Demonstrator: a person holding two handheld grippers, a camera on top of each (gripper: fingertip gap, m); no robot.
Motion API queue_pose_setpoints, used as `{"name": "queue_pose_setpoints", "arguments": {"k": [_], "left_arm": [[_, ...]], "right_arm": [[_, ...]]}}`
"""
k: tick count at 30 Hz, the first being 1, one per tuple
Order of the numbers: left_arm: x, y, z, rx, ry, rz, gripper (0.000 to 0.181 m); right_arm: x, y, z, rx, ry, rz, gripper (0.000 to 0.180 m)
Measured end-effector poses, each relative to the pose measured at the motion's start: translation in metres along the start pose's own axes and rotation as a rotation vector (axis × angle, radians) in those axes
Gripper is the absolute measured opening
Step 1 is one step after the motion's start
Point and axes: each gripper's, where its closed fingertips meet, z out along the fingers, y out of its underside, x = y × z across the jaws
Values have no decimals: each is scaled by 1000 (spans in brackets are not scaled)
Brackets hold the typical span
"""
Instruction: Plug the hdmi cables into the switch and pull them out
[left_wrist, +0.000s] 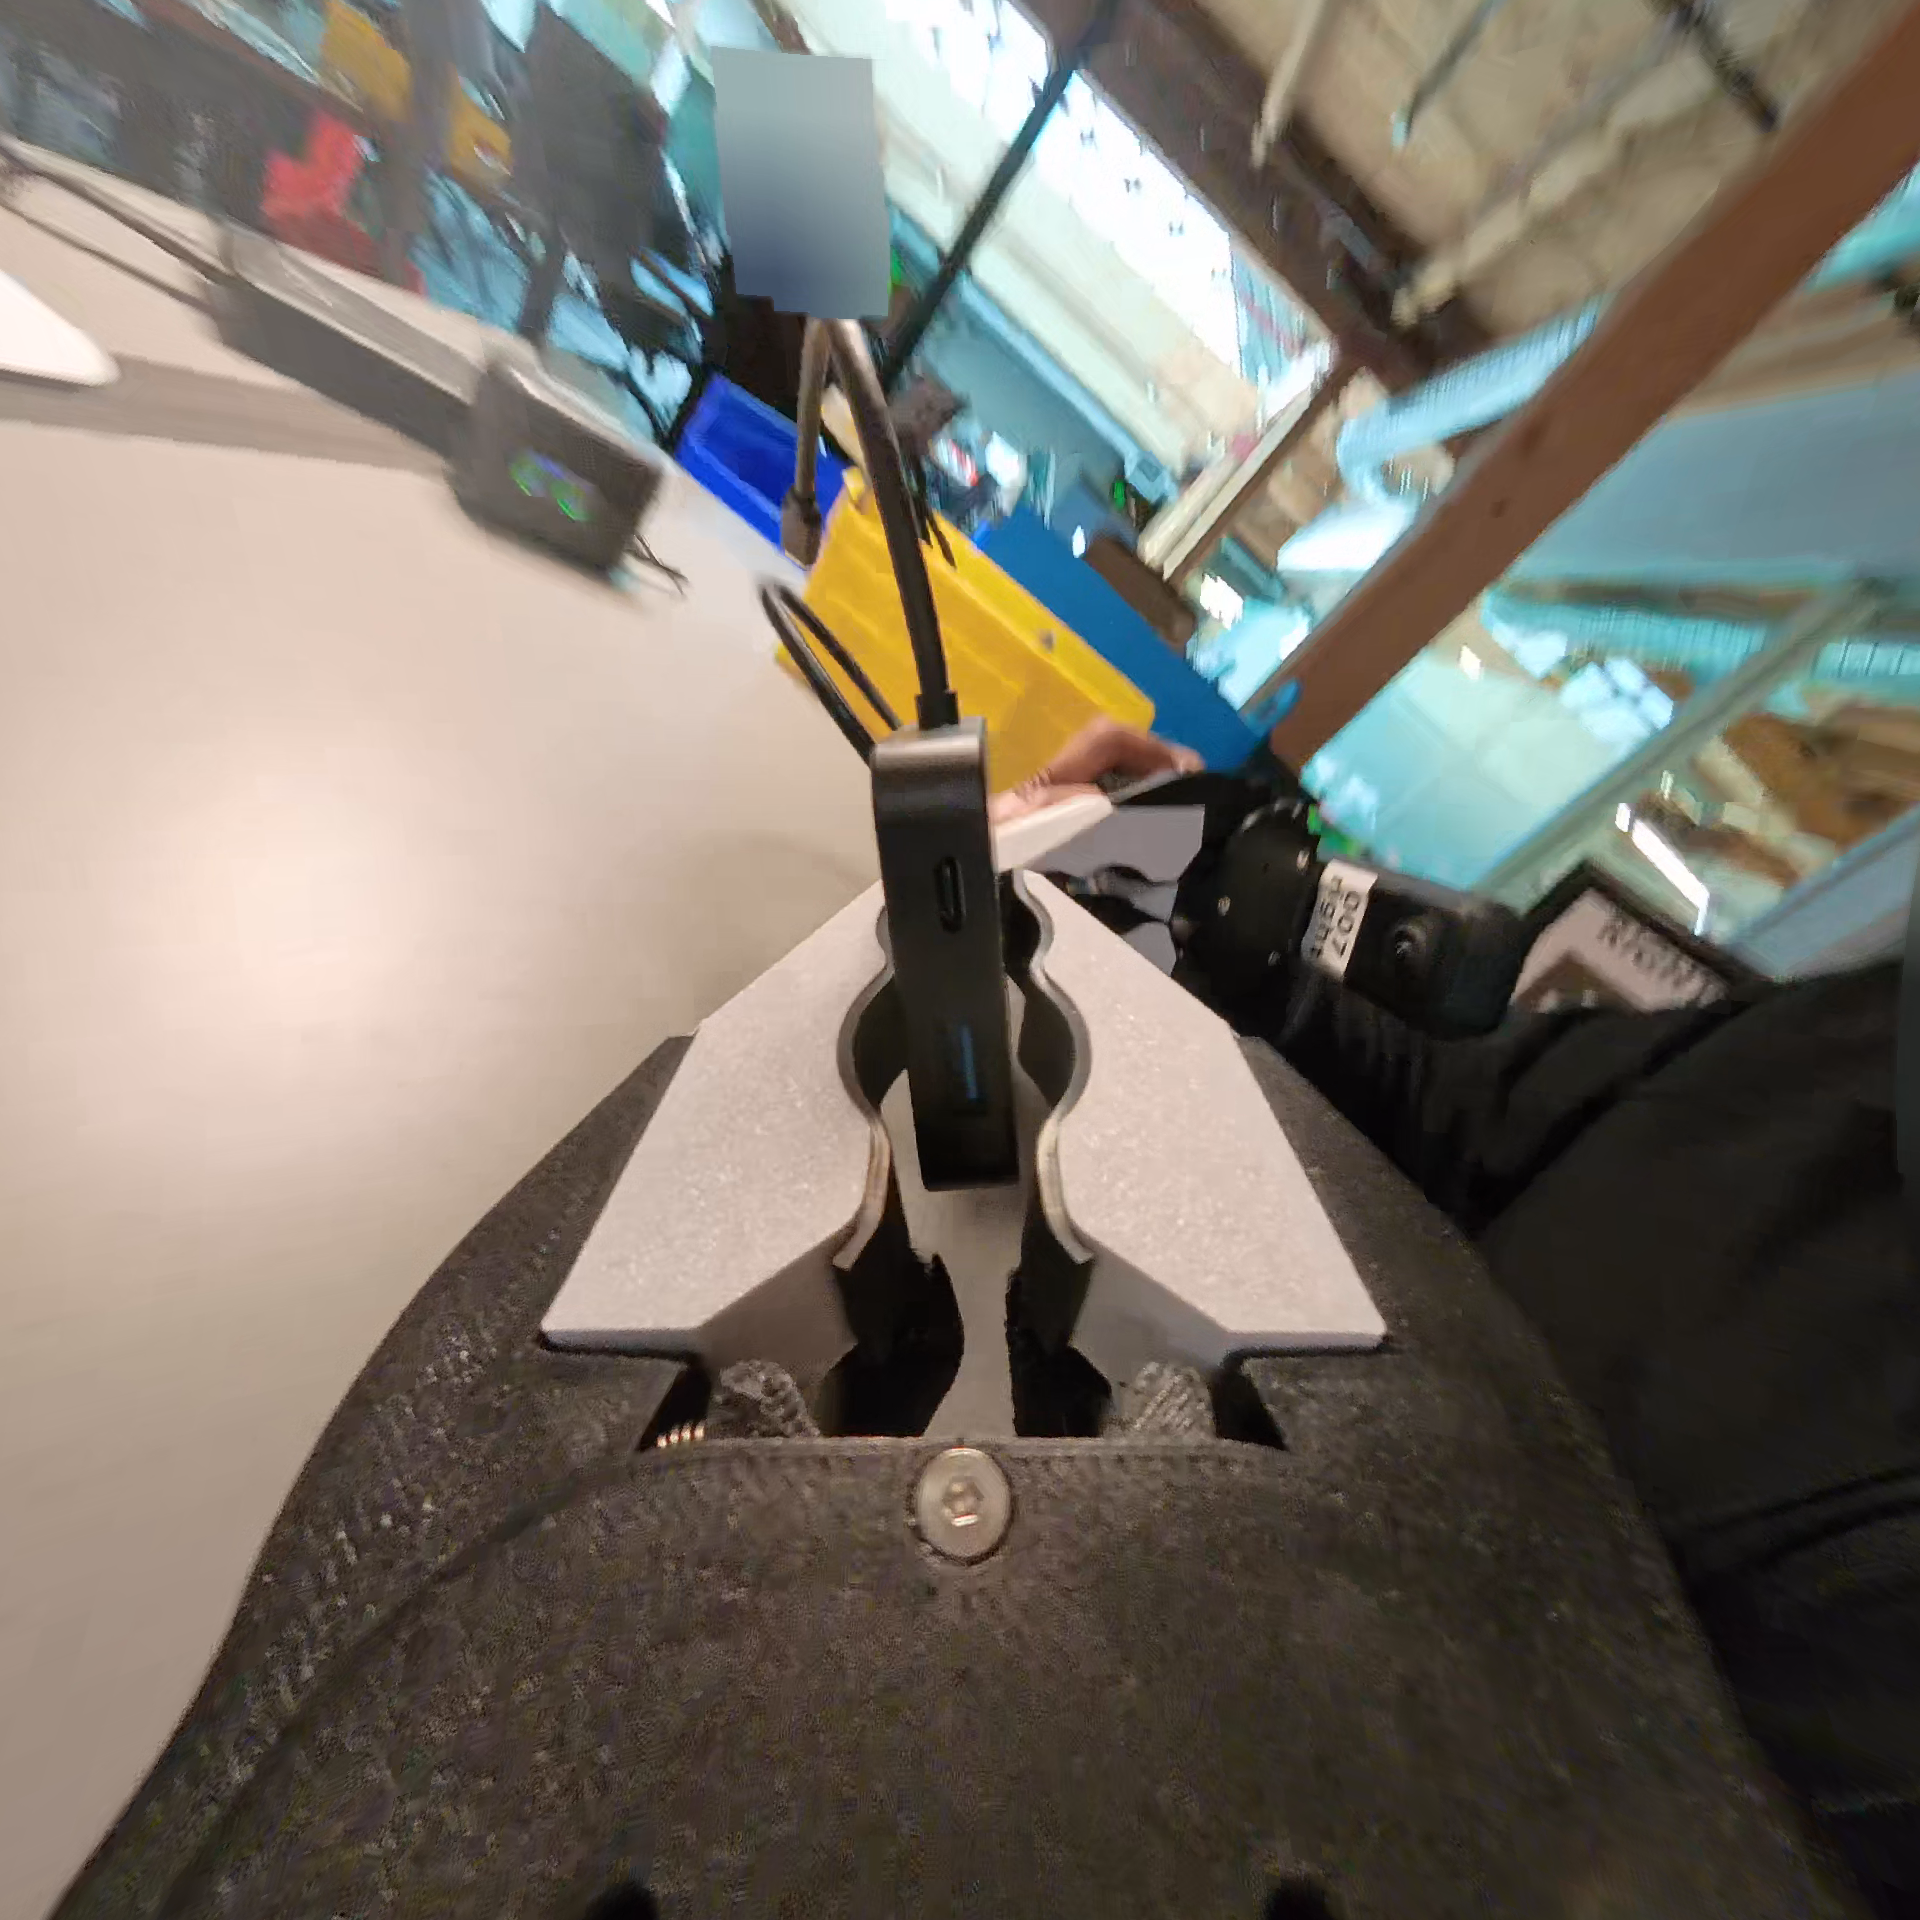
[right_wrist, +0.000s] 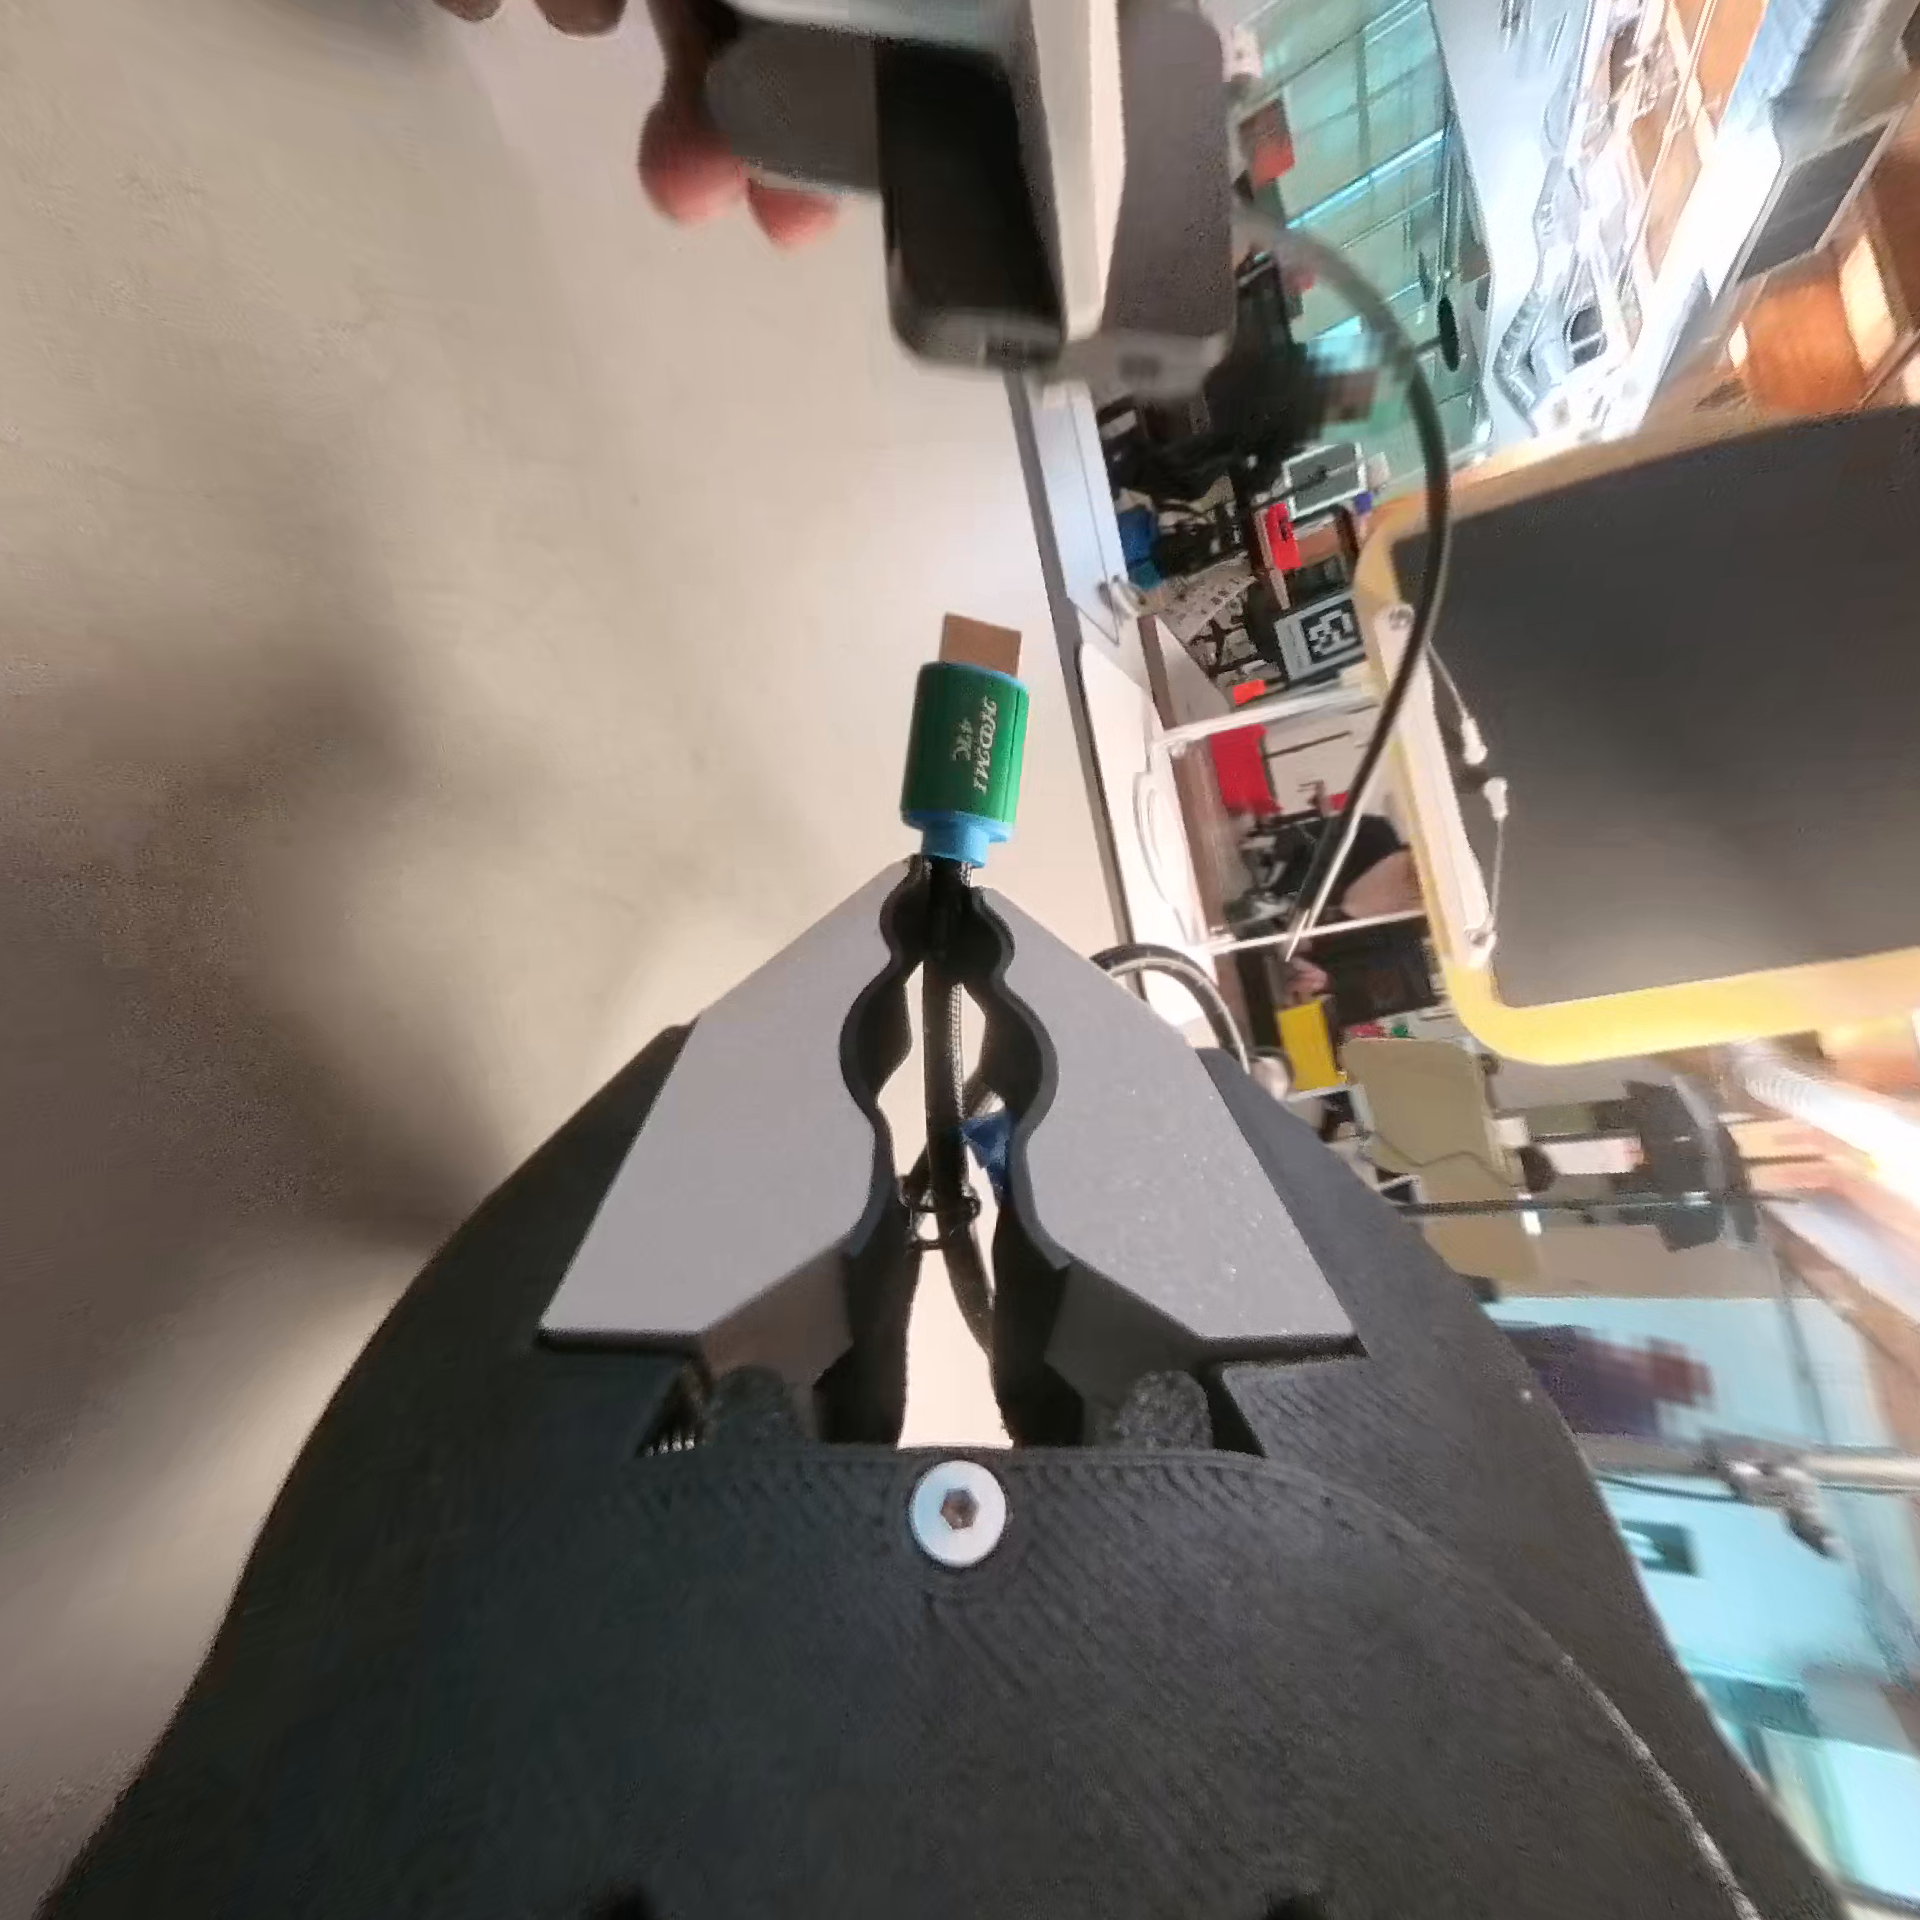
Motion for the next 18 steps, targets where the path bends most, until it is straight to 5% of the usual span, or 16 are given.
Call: {"name": "queue_pose_setpoints", "arguments": {"k": [10,15,18], "left_arm": [[-25,1,-9,-21,-79,-13,14],[-27,0,-10,-20,-82,-28,14],[-27,2,-8,-31,-85,-22,14]], "right_arm": [[-49,-7,-5,0,-349,213,12],[-43,2,-13,-22,-465,411,66],[-49,26,-6,-136,-486,437,75]]}}
